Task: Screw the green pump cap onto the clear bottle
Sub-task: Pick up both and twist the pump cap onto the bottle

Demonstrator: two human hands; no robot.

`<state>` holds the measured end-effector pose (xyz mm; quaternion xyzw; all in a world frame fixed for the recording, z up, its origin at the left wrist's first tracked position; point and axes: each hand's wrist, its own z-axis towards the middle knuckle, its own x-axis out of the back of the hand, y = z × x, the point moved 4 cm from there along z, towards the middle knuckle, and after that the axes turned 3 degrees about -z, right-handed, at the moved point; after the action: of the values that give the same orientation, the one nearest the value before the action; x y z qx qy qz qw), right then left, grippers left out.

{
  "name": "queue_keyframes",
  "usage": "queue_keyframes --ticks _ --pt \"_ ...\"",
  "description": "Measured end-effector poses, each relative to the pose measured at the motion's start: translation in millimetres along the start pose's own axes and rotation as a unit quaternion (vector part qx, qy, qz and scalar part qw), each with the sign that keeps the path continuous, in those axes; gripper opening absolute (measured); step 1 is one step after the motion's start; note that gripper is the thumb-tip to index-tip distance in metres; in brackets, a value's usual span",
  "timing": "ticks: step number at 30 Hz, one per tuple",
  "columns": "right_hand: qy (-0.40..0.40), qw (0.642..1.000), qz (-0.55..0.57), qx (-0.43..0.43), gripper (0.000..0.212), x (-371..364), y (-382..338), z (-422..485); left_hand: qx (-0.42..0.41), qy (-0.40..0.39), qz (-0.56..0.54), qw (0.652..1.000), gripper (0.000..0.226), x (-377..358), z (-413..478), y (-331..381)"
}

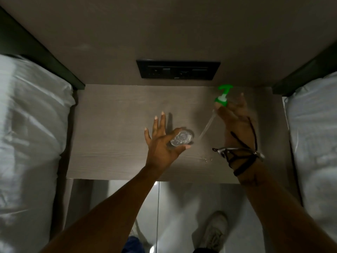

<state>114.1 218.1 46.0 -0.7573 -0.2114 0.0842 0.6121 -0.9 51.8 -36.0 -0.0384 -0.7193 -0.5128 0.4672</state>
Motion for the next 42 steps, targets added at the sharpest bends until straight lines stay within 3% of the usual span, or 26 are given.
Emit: queue_keyframes --ticks 5,11,20,27,32,37,42 --pt "-0.046 0.996 0.029 0.071 0.021 -21 -20 -26 -0.006 -0.003 0.012 1.0 0.06 -2 0 -3" --pt "-0.078 0.987 -0.094 0.109 0.045 -40 -10 -32 -0.01 0.0 -0.002 1.0 0.062 -3 1 -6" --pt "-0.063 0.986 -0.065 0.143 0.039 -34 -19 -27 -0.003 -0.002 -0.008 1.0 0.064 -5 1 -6" --pt "-0.067 0.963 -0.171 0.198 0.043 -38 -13 -37 -0.013 0.001 -0.016 1.0 0.063 -2 0 -4" --pt "-0.095 0.936 -0.233 0.245 0.049 -45 17 -45 -0.002 -0.013 -0.014 1.0 0.051 -1 2 -4" --pt "-0.087 0.931 -0.293 0.199 0.039 -39 52 -47 -0.017 -0.013 -0.034 0.999 0.05 0 -1 -2" --pt "-0.099 0.914 -0.343 0.194 0.042 -40 53 -43 -0.019 -0.016 -0.033 0.999 0.05 1 -1 -2"
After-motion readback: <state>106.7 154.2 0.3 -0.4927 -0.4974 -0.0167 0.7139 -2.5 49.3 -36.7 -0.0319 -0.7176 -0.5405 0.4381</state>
